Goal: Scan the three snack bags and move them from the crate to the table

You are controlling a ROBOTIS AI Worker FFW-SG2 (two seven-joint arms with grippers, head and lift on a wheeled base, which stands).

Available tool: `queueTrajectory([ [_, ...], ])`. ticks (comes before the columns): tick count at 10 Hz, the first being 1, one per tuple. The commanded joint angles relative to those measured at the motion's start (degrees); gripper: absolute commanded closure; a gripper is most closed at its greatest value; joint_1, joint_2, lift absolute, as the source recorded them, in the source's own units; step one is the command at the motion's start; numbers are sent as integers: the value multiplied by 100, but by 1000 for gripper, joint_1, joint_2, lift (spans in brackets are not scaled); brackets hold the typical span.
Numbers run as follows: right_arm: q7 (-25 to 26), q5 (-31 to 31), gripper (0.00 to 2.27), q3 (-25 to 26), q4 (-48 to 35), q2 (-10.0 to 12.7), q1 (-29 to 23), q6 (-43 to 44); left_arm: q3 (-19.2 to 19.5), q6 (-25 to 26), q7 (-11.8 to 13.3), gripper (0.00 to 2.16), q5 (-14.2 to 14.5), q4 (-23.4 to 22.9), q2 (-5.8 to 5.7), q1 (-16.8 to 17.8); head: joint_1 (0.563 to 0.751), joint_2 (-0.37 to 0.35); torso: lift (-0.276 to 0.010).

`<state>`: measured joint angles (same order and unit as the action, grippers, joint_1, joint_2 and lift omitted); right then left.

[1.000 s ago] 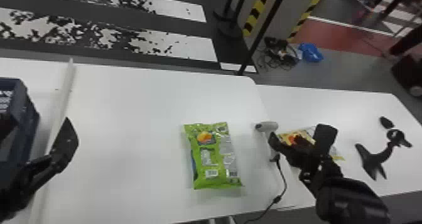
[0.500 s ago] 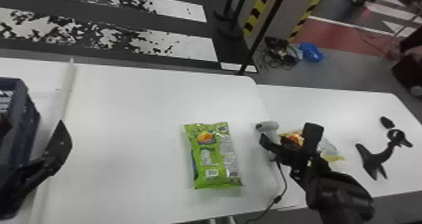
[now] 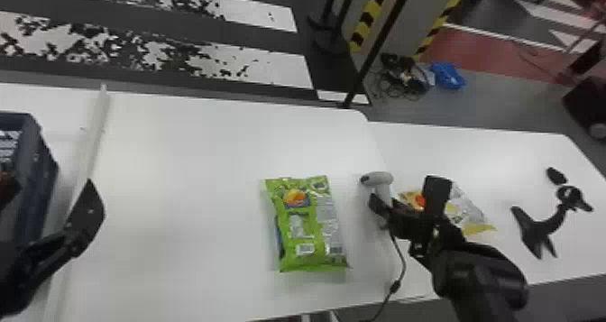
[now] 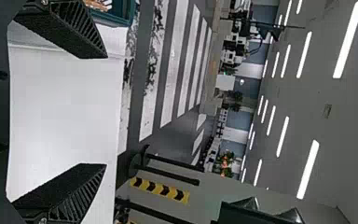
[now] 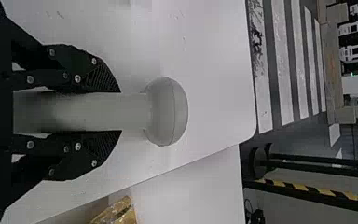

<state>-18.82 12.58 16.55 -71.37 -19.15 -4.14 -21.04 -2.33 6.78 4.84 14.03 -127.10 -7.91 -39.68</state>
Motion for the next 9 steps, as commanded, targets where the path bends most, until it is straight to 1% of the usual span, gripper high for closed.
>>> queueTrajectory([
  [1,10,61,2236,41,-149,8,-95,-1,13,39,0,36,21,-26,-9,4,695,-350,-62],
  [2,36,175,2236,121,-343,17,-218,-1,13,92,0,36,21,-34,-9,4,695,-350,-62],
  [3,80,395,2236,270,-826,34,-517,-124,13,110,8,36,21,-52,-27,4,695,-350,-62],
  [4,98,694,2236,472,-1547,96,-939,-458,13,215,8,36,21,-87,-27,4,695,-350,-62],
  [6,89,1362,2236,929,-3067,377,-1985,-933,-22,250,35,36,21,-78,-36,30,695,-350,-62],
  [7,45,1617,2240,1043,-3656,527,-2539,-951,-48,250,44,36,21,-52,-36,30,695,-350,-62],
  [9,-210,2117,2240,1272,-4324,861,-3268,-1003,-66,268,44,36,56,-34,-71,39,695,-350,-62],
])
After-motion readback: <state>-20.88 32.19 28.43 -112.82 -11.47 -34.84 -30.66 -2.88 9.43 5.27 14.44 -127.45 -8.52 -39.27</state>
